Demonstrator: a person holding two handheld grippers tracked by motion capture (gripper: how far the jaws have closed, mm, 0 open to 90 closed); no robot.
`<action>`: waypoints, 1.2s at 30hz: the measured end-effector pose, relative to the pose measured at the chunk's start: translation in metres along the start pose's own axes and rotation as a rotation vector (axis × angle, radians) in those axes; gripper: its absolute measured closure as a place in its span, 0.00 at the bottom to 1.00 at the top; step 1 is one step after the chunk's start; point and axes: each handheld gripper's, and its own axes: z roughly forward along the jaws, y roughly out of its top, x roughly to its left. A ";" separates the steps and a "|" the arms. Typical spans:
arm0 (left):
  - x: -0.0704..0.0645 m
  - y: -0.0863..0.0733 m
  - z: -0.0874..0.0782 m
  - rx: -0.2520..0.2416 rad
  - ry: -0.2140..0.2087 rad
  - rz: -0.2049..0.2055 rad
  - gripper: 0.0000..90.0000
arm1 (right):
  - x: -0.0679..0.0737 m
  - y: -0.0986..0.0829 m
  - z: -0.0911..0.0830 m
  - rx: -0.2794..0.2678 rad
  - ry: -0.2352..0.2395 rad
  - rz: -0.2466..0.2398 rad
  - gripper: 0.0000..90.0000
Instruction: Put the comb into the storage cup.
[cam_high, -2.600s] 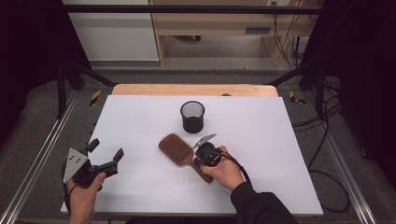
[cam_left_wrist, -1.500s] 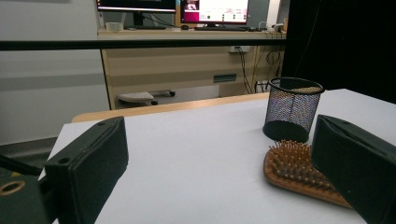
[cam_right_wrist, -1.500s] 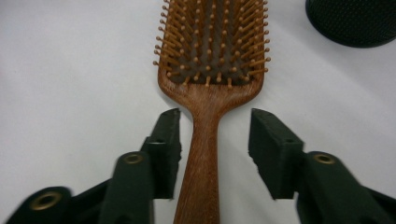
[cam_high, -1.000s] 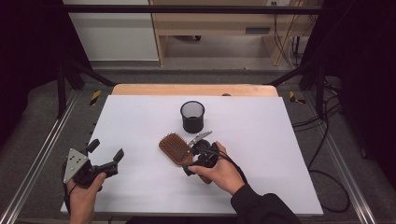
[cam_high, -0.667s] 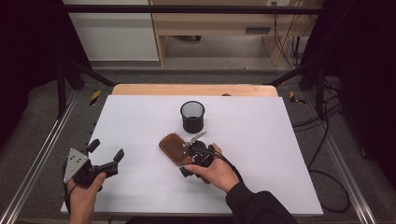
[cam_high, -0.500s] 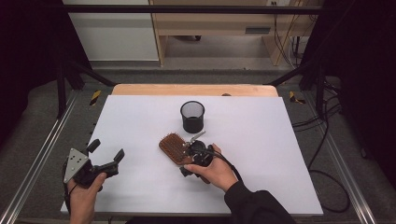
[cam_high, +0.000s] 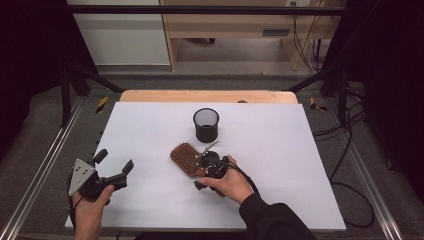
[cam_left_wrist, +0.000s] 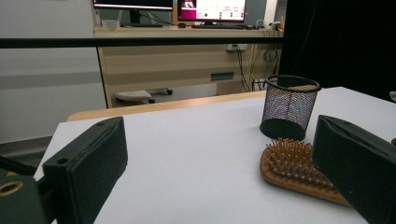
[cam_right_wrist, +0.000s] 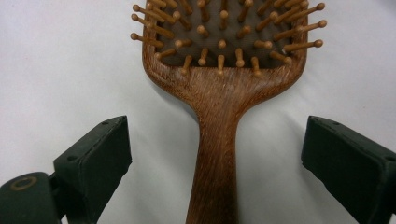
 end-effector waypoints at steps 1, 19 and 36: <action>0.000 0.000 0.000 0.001 0.000 -0.001 0.04 | 0.000 0.000 0.001 0.006 0.000 0.002 0.10; 0.000 0.000 0.001 0.003 -0.001 0.000 0.04 | -0.006 0.002 0.000 -0.018 0.005 0.026 0.32; -0.002 -0.001 0.001 0.004 0.000 0.006 0.04 | 0.001 -0.002 -0.003 -0.010 -0.040 -0.050 0.65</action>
